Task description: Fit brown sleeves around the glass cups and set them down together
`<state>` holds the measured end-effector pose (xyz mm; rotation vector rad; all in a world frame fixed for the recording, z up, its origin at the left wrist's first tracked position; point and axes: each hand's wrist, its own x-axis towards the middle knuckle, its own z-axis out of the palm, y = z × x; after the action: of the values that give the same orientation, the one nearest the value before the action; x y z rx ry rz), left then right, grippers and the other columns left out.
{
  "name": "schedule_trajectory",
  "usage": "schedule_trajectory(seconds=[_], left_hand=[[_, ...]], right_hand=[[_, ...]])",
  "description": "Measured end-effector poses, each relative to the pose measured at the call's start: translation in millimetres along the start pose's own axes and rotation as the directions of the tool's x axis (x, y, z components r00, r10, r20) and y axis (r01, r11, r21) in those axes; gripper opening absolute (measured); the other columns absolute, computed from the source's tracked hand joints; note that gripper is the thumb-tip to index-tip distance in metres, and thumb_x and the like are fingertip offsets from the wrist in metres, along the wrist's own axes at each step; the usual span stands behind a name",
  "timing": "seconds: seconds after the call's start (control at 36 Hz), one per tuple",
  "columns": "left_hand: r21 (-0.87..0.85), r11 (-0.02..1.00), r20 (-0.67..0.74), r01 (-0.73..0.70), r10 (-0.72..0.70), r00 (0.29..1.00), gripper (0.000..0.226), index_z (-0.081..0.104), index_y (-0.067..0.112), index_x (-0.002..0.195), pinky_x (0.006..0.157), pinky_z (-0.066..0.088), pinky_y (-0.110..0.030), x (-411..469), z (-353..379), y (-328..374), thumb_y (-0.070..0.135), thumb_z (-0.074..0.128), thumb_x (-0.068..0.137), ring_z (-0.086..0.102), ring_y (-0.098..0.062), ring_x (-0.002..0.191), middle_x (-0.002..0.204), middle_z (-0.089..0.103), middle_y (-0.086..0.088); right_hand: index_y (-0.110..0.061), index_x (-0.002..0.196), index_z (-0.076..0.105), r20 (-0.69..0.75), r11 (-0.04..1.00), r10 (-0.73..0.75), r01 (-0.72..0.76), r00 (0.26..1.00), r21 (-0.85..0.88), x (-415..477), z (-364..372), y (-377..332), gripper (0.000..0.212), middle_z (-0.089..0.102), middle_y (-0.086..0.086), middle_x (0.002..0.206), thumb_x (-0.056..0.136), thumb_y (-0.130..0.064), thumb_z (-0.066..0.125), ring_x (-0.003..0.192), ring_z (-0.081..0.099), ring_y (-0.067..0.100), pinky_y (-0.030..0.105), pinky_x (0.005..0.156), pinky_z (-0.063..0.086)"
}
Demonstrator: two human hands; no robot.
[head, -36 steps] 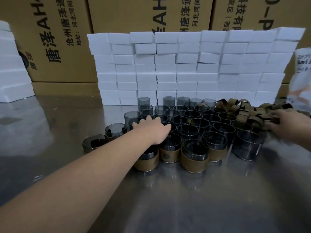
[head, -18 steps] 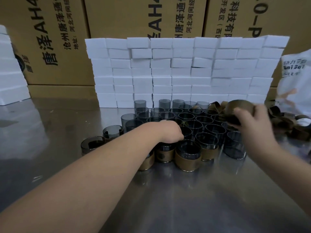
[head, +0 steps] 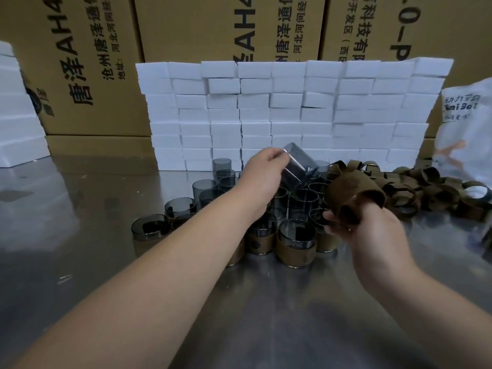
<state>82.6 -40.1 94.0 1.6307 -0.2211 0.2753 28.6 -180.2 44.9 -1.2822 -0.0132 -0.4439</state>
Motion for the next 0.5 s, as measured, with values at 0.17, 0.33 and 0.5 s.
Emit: schedule_trajectory(seconds=[0.17,0.33,0.5], left_hand=[[-0.394,0.916,-0.210,0.071,-0.165,0.964,0.026,0.055,0.027,0.087,0.058,0.050,-0.026,-37,1,-3,0.035,0.034,0.100,0.063,-0.016,0.075,0.083,0.068,0.002],[-0.290,0.956,-0.408,-0.054,-0.072,0.910,0.034,0.054,0.026,0.077,0.047,0.042,-0.023,-73,1,-27,0.037,0.031,0.100,0.054,-0.007,0.054,0.051,0.058,0.012],[-0.143,0.971,-0.433,-0.193,0.114,0.894,0.017,0.050,0.032,0.085,0.052,0.042,-0.013,-91,5,-47,0.041,0.037,0.092,0.049,0.003,0.052,0.059,0.055,0.012]], right_hand=[[-0.017,0.066,0.069,0.056,0.993,0.091,-0.086,0.994,-0.083,-17,-2,13,0.036,0.071,0.003,0.077,0.094,-0.023,0.046,0.075,0.066,0.021,0.033,0.062,0.046],[-0.008,0.080,0.067,0.209,0.954,0.297,-0.299,0.932,-0.022,-32,8,26,0.037,0.070,0.010,0.064,0.099,-0.009,0.035,0.052,0.067,0.018,0.031,0.047,0.051],[-0.003,0.138,0.041,0.261,0.885,0.443,-0.464,0.858,0.024,-39,16,43,0.040,0.062,0.020,0.101,0.100,-0.009,0.030,0.060,0.063,0.022,0.025,0.041,0.051]])
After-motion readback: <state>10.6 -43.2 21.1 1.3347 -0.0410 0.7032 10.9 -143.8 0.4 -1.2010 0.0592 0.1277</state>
